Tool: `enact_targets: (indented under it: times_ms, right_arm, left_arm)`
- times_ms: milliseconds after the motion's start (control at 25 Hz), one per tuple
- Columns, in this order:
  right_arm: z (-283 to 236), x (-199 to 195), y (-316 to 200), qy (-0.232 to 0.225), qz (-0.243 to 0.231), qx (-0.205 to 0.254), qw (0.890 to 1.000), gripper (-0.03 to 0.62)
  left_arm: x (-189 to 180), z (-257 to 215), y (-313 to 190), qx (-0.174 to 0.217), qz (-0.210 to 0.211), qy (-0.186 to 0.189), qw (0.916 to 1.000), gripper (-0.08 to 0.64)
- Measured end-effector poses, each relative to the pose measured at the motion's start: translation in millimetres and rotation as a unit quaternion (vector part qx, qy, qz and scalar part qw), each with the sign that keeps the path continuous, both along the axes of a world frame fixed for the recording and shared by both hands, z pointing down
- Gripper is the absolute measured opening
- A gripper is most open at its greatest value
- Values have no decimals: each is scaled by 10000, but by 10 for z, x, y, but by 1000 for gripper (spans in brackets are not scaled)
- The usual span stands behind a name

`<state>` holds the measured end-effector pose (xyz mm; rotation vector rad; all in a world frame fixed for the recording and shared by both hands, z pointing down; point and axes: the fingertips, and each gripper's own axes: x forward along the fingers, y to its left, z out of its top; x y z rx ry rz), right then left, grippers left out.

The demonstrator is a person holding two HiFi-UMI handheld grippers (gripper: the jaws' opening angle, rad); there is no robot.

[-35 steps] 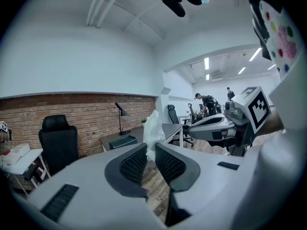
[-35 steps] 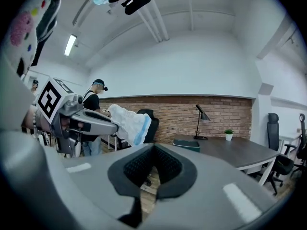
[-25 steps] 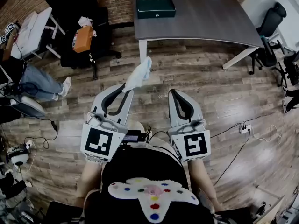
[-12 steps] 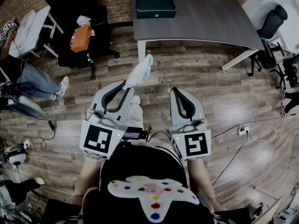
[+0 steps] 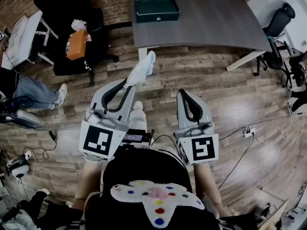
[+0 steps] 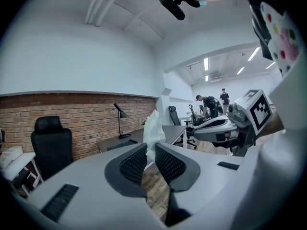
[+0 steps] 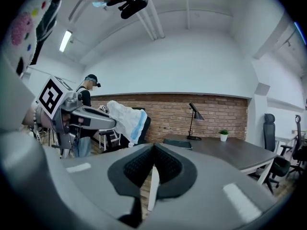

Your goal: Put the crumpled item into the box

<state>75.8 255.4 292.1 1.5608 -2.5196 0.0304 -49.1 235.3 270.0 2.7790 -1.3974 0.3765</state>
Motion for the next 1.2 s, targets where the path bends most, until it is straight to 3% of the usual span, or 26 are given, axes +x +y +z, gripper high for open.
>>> enact_targets:
  times_ms: [800, 1200]
  right_arm:
    - [-210, -355, -1959, -123, 329, 54, 9994, 0]
    - [-180, -560, -2617, -91, 445, 12, 9990, 0]
  left_arm:
    - [-304, -24, -1986, -99, 321, 22, 9994, 57]
    - [-486, 11, -2647, -160, 446, 29, 9989, 57]
